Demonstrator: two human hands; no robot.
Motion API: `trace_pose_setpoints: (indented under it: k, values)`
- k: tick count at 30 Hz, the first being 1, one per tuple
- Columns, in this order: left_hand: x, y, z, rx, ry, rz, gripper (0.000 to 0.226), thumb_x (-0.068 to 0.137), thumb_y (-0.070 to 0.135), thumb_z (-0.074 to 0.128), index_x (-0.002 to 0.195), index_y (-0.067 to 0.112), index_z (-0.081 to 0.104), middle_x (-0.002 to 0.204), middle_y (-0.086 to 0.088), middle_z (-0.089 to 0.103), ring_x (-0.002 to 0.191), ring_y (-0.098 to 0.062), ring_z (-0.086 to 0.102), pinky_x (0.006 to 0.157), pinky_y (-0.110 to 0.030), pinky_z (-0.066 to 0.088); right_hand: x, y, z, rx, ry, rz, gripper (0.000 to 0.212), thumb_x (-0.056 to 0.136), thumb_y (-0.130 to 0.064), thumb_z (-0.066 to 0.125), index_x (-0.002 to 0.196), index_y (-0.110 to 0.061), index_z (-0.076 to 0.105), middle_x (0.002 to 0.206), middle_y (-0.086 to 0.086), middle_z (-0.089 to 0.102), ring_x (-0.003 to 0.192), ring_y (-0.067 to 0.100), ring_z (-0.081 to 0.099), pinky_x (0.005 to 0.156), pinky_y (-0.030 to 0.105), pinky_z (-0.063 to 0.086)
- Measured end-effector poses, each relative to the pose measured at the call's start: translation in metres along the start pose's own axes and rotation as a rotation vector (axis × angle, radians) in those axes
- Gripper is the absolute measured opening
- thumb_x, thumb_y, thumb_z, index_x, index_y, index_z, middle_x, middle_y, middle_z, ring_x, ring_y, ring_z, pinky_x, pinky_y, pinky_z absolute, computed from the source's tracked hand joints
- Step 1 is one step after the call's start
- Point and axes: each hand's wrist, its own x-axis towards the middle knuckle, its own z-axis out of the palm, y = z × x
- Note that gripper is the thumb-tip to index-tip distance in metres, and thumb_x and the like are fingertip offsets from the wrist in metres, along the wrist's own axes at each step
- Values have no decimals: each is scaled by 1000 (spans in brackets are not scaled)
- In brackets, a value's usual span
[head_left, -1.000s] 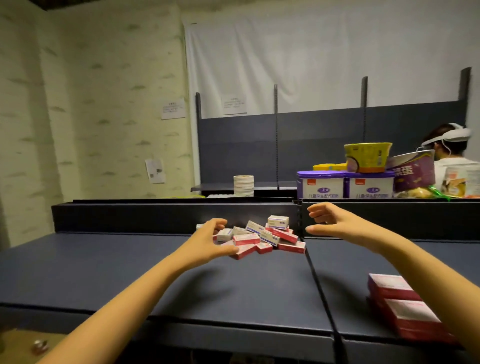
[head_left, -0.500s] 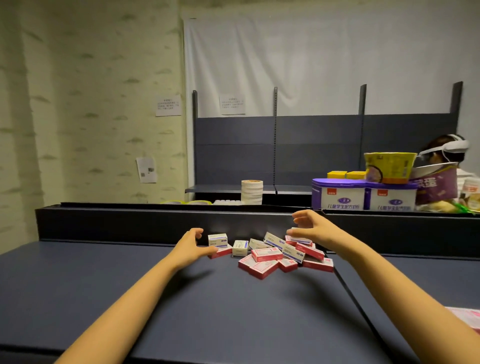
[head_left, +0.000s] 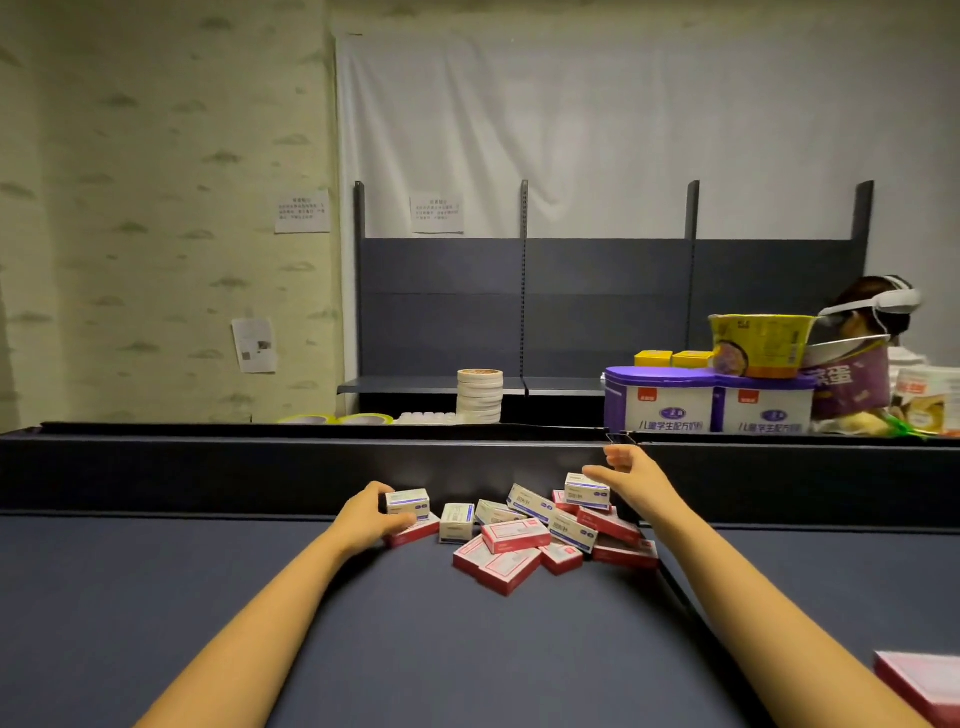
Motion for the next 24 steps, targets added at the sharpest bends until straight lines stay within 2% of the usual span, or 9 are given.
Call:
trace_pose_setpoints:
  k: [3, 6, 8, 10, 14, 17, 20, 22, 24]
  values:
    - [0, -1, -6, -34, 68, 10, 47, 74, 26, 77, 112, 9, 56, 114, -10, 63, 97, -17, 59, 78, -24, 45, 2, 3, 1, -63, -55, 22, 66, 81, -30, 68, 137, -10, 37, 144, 12, 40, 129, 28, 42, 103, 40, 37]
    - [-2, -3, -11, -84, 115, 22, 47, 71, 27, 80, 110, 9, 60, 110, -9, 65, 96, -18, 61, 74, -22, 45, 3, 9, 5, -114, -112, 66, 72, 80, -29, 70, 140, -10, 34, 145, 12, 40, 126, 28, 45, 101, 37, 38]
    - [-8, 3, -12, -137, 162, 46, 44, 72, 24, 79, 109, 8, 62, 107, -9, 66, 94, -18, 61, 71, -20, 45, 4, 12, 7, -167, -85, 59, 64, 78, -23, 71, 134, -8, 43, 136, 12, 50, 113, 23, 54, 94, 32, 43]
    - [-13, 13, -11, -179, 196, 83, 40, 72, 22, 79, 106, 10, 64, 104, -8, 67, 93, -18, 63, 77, -23, 46, 3, 12, 8, -217, -31, 33, 53, 77, -20, 73, 124, -8, 55, 124, 11, 59, 99, 17, 57, 82, 27, 45]
    - [-32, 44, 3, -170, 139, 161, 39, 71, 24, 79, 105, 13, 64, 100, -4, 68, 92, -16, 64, 80, -25, 49, -7, -10, -4, -295, -21, -79, 34, 75, -19, 74, 106, -7, 67, 104, 10, 67, 85, 15, 58, 66, 24, 45]
    - [-50, 70, 15, -194, 89, 207, 40, 71, 26, 79, 106, 15, 64, 99, -1, 69, 89, -15, 66, 80, -26, 52, -19, -44, -33, -349, -115, -175, 30, 78, -20, 71, 105, -5, 68, 101, 11, 67, 87, 15, 57, 67, 20, 45]
    - [-71, 102, 25, -196, 52, 261, 41, 72, 26, 78, 108, 13, 64, 101, -2, 70, 91, -15, 66, 80, -25, 51, -35, -74, -79, -400, -176, -236, 36, 81, -23, 68, 112, -6, 65, 105, 7, 63, 95, 17, 56, 79, 25, 47]
    - [-88, 126, 33, -201, 24, 299, 38, 73, 26, 77, 105, 13, 63, 100, 0, 69, 91, -13, 65, 77, -19, 50, -50, -84, -114, -447, -207, -258, 39, 81, -25, 69, 115, -8, 63, 106, 3, 61, 97, 15, 55, 78, 22, 45]
    - [-108, 151, 44, -202, -21, 322, 34, 75, 27, 75, 104, 19, 60, 96, 6, 65, 87, -5, 62, 67, -11, 46, -66, -82, -150, -463, -243, -255, 38, 81, -25, 69, 115, -9, 63, 108, 2, 61, 99, 14, 55, 80, 22, 45]
